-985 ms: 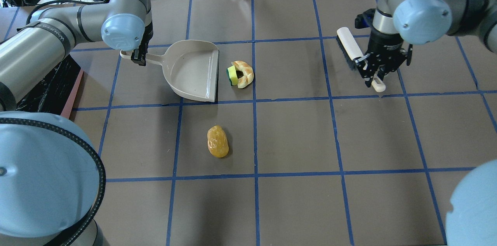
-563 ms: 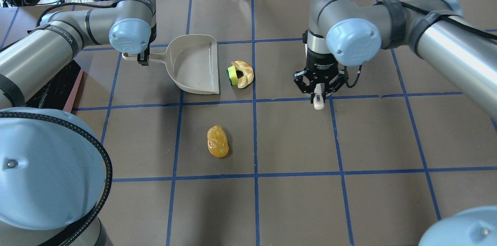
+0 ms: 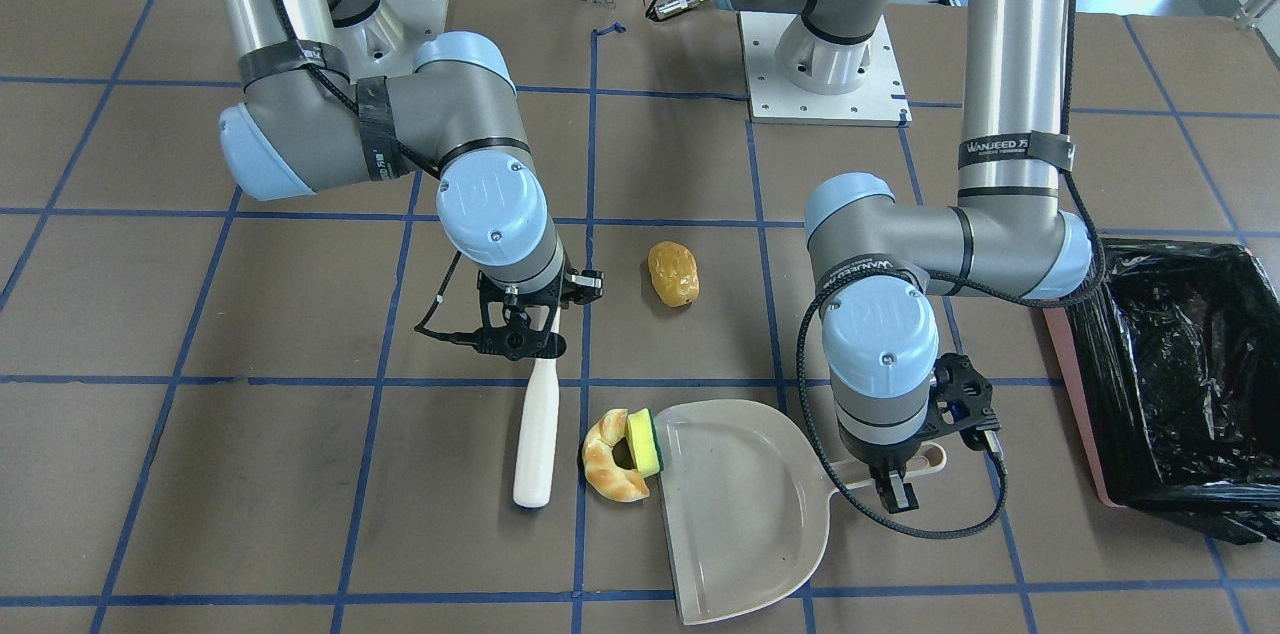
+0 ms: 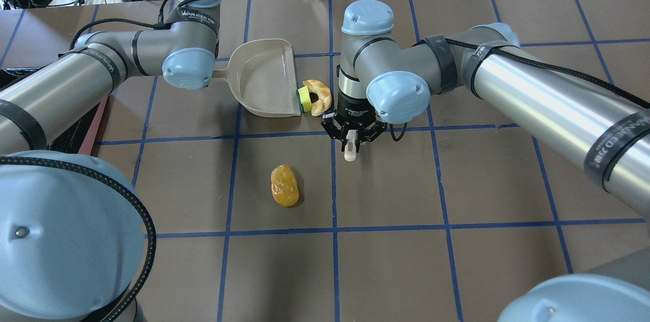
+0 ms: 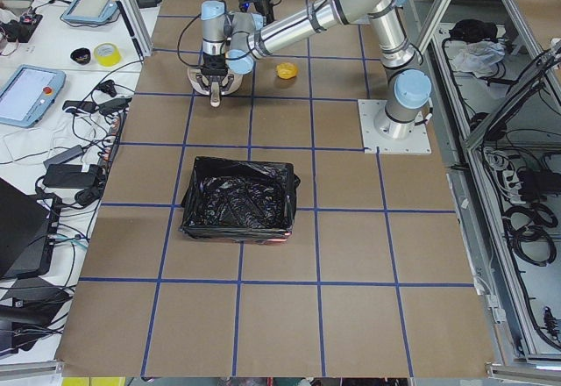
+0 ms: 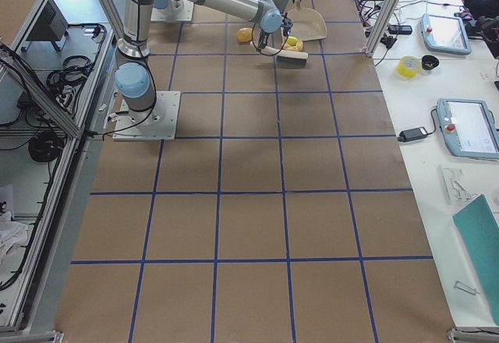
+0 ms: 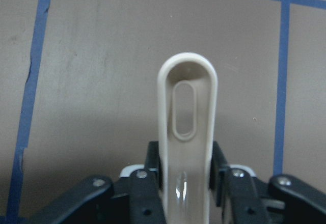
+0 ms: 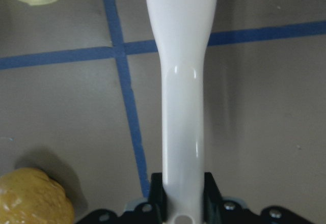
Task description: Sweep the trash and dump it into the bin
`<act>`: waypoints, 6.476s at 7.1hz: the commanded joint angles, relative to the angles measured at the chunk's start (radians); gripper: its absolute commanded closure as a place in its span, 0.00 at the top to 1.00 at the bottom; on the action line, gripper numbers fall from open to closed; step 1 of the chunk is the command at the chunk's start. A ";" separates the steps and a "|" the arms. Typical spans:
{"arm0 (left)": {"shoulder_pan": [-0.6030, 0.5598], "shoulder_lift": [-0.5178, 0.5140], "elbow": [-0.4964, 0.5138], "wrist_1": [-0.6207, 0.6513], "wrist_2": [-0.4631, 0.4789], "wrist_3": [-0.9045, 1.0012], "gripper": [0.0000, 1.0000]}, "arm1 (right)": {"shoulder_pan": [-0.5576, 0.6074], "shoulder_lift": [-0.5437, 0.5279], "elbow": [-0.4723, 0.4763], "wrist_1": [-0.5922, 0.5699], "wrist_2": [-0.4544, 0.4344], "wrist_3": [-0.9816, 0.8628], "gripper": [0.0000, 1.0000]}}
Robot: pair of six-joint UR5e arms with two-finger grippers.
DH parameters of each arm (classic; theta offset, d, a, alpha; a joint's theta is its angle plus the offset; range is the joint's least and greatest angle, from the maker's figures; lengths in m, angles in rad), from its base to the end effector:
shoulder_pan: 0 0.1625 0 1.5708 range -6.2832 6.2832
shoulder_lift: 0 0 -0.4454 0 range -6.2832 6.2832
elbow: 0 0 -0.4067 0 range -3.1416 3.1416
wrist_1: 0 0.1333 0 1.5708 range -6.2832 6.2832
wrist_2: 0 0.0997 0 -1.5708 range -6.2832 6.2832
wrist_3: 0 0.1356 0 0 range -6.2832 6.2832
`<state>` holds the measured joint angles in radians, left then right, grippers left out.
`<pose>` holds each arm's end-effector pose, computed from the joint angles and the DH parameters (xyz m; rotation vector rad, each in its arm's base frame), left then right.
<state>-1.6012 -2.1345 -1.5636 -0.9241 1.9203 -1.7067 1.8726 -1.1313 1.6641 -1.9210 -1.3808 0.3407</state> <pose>-0.1079 -0.6911 0.2063 -2.2053 1.9526 -0.4828 0.3341 -0.5387 0.2099 0.0845 2.9980 0.3508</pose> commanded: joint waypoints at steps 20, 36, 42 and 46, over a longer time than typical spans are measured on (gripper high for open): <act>0.138 0.461 -0.675 0.197 -0.055 0.259 0.00 | 0.323 -0.194 0.236 -0.043 0.100 0.598 0.00; 0.113 0.465 -0.676 0.228 -0.056 0.253 0.00 | -0.005 -0.226 0.189 -0.034 -0.058 -0.043 0.00; 0.113 0.464 -0.674 0.226 -0.055 0.253 0.00 | 0.290 -0.268 0.295 -0.060 0.163 0.566 0.00; 0.113 0.461 -0.658 0.217 -0.055 0.253 0.00 | 0.346 -0.109 0.278 -0.378 0.161 0.538 0.00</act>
<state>-1.4880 -1.6723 -2.2323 -0.7000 1.8660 -1.4542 2.2120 -1.2894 1.9526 -2.2147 -1.2193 0.8917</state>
